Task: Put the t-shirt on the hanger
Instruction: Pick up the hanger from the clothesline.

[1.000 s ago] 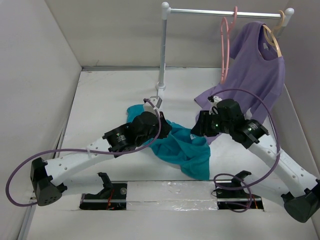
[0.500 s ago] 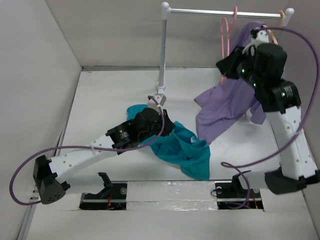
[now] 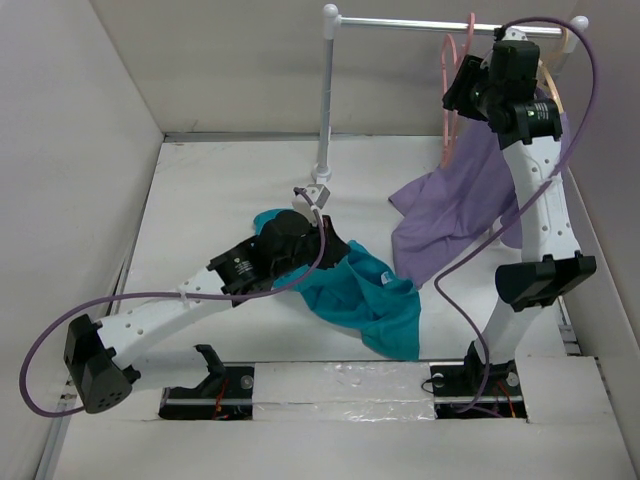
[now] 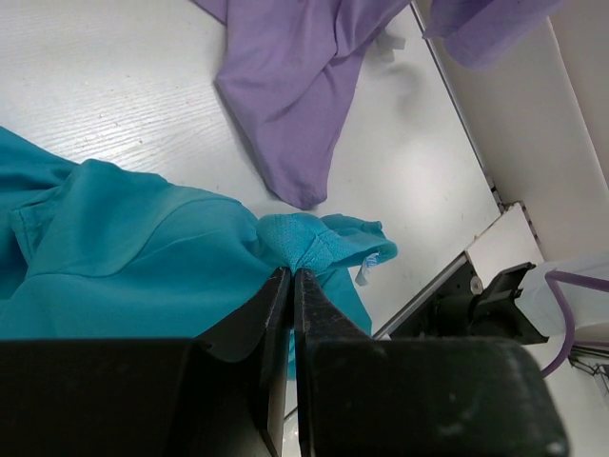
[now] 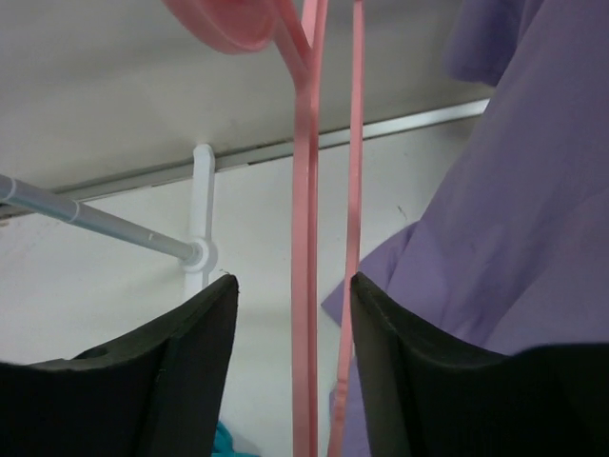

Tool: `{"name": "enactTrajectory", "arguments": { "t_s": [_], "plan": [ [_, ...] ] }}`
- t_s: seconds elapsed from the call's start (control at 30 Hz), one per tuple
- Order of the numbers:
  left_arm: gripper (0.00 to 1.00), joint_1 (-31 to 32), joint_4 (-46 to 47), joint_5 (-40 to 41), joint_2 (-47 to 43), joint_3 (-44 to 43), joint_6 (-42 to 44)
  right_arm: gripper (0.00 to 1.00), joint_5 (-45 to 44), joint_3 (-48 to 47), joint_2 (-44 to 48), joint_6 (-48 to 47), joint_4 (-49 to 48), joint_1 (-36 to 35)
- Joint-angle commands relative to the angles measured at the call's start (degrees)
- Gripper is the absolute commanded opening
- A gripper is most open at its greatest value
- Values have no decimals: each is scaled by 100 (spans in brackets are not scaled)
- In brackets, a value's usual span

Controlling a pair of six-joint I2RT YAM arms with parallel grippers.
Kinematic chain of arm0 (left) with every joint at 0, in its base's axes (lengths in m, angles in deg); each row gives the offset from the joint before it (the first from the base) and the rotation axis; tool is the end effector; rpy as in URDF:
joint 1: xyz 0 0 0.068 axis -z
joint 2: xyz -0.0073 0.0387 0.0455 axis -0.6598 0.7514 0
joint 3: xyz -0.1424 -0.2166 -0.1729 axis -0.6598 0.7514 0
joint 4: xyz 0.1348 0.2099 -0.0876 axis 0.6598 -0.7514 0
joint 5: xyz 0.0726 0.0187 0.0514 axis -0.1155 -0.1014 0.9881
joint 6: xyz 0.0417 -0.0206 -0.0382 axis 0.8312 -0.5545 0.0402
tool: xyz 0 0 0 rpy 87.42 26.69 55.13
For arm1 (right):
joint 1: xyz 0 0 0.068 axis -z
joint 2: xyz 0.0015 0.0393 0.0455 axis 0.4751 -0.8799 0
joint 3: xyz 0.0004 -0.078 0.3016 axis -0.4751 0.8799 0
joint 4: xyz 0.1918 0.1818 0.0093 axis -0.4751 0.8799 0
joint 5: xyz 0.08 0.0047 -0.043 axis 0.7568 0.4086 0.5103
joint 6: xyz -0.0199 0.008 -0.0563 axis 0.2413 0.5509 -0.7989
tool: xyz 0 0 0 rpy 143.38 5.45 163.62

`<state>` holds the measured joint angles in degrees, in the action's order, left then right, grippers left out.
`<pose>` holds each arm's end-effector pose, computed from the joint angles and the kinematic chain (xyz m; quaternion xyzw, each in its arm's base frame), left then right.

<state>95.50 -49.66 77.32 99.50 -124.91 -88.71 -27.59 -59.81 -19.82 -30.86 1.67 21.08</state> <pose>0.1532 -0.2091 0.3808 0.1268 0.7853 -0.4090 0.4472 0.3852 0.0447 0.5384 0.1065 0.8166 0.0831 0.5612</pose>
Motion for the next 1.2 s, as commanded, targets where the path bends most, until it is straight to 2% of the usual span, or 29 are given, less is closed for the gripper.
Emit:
{"name": "enactTrajectory", "arguments": {
  "t_s": [0.0,0.03,0.13,0.3,0.5,0.53,0.67,0.8,0.87,1.0,1.17],
  "plan": [
    [0,-104,338,-215,-84,4,170,49,-125,-260,74,-150,-52,105],
    [0,-104,329,-415,-75,-5,179,41,-151,-260,74,-167,-78,105],
    [0,-227,373,-548,-39,4,170,34,-125,-155,92,-211,-175,158],
    [0,-280,426,-593,22,-5,188,32,6,-49,48,-308,-193,158],
    [0,-332,505,-602,75,-5,214,36,33,-57,-57,-554,-140,105],
    [0,-333,505,-628,75,-5,223,30,33,-57,-66,-554,-131,105],
    [0,-385,514,-637,57,-5,258,15,33,-84,-75,-554,-140,105],
    [0,-385,575,-716,84,-13,258,9,-90,-163,-75,-799,-192,44],
    [0,-385,584,-716,84,-31,275,1,-90,-198,-93,-870,-175,43],
    [0,-438,584,-699,110,-110,302,0,-28,-207,-41,-835,-219,43],
    [0,-491,514,-655,171,-268,328,0,41,223,486,-827,-956,-18]
  ]
}}
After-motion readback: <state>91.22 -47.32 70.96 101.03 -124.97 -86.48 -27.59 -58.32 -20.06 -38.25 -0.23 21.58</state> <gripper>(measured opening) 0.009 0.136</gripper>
